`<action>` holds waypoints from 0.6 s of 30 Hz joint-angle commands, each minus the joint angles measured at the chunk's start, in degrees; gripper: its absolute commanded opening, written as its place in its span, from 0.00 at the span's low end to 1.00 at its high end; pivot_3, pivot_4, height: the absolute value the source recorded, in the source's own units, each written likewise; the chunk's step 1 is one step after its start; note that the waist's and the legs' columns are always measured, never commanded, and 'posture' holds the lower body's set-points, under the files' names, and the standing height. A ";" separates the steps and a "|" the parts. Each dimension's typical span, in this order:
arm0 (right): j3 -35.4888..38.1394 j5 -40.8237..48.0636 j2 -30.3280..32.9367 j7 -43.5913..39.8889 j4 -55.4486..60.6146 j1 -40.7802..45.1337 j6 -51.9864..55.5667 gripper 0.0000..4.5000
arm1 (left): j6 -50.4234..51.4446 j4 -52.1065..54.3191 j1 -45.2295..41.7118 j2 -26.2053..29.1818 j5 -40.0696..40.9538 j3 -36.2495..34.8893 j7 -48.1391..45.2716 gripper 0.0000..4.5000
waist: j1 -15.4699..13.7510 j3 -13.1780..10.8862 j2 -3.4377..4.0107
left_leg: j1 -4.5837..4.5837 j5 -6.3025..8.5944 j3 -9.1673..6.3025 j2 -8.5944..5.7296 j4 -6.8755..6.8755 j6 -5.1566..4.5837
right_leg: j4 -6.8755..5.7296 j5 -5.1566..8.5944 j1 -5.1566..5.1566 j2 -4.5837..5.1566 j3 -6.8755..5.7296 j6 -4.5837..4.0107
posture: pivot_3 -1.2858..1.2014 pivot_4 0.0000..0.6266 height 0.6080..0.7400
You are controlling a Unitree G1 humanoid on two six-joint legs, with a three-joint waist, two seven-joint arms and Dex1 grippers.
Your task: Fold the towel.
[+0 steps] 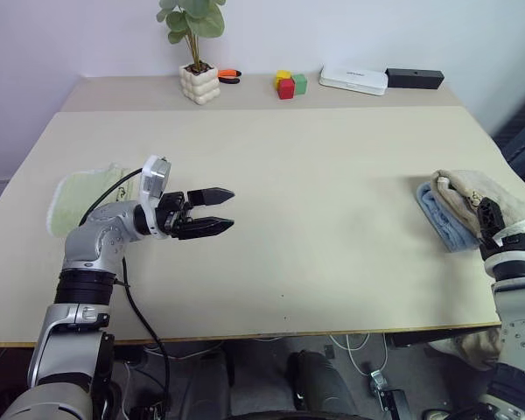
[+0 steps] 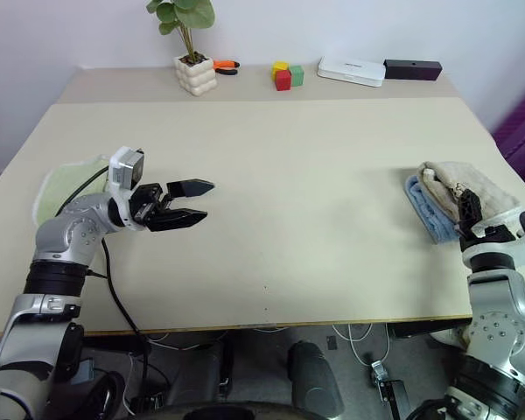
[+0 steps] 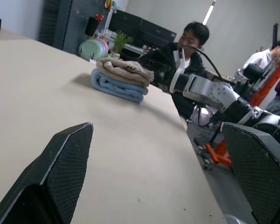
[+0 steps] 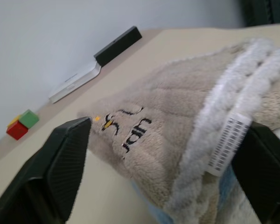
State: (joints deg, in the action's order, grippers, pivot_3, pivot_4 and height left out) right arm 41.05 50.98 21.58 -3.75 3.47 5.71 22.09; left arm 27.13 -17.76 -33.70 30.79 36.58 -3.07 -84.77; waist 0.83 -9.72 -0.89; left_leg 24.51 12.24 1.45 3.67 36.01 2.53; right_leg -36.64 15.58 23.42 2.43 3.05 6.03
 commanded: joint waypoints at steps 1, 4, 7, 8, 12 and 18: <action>0.48 0.62 0.91 1.11 5.36 -0.50 0.59 0.99 | -0.60 0.54 -0.33 -0.19 0.28 -0.89 -0.17 1.00 | 0.00 0.00 0.00 | 0.00 0.00 0.00 0.00 0.00 0.00 | 0.00 0.00 0.00 0.00 0.00 0.00 | 0.52 0.24 1.00; 0.45 2.46 0.34 1.95 8.19 -2.25 3.05 0.99 | -0.55 0.50 -0.31 -0.31 0.37 -0.96 -0.10 1.00 | -0.06 0.00 0.00 | 0.00 0.00 0.00 0.00 0.01 0.00 | 0.00 0.00 0.00 0.00 0.00 0.00 | 0.52 0.24 1.00; 0.78 3.66 0.69 2.42 9.63 -3.99 5.07 0.99 | -0.55 0.58 -0.14 -0.65 0.39 -1.00 0.09 1.00 | -0.04 0.00 0.00 | 0.00 0.00 0.00 0.00 0.01 0.00 | 0.00 0.00 -0.01 0.00 0.00 0.00 | 0.52 0.24 1.00; 0.52 3.27 1.05 2.67 10.08 -5.01 5.88 0.99 | -0.69 0.57 -0.03 -0.76 0.32 -0.96 0.10 1.00 | -0.07 0.00 0.00 | 0.00 0.00 0.00 0.00 0.02 0.00 | 0.00 0.00 -0.01 0.01 0.00 0.00 | 0.52 0.24 1.00; 0.81 1.43 2.21 2.70 10.28 -7.66 6.83 0.99 | -0.86 0.43 -0.09 -1.27 0.26 -0.92 0.19 1.00 | -0.06 0.00 0.00 | 0.00 0.00 0.00 -0.01 0.02 0.00 | 0.00 0.01 -0.02 0.02 0.00 -0.01 | 0.52 0.24 1.00; 4.39 3.98 2.25 2.13 11.71 -11.33 7.23 0.99 | -1.28 -0.12 -0.64 -1.61 -0.05 -0.87 0.14 1.00 | -0.12 0.00 0.00 | -0.01 0.00 -0.01 -0.01 0.00 0.00 | 0.00 0.01 -0.02 0.00 0.00 -0.01 | 0.52 0.24 1.00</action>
State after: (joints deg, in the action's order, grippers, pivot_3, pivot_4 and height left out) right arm 43.17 53.64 23.00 -1.15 12.28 -4.96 29.64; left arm 26.72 -18.05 -33.71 29.15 36.55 -3.08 -84.47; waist 0.71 -9.72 -0.88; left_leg 24.50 12.24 1.44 3.66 36.01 2.53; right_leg -36.64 15.59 23.41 2.44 3.05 6.02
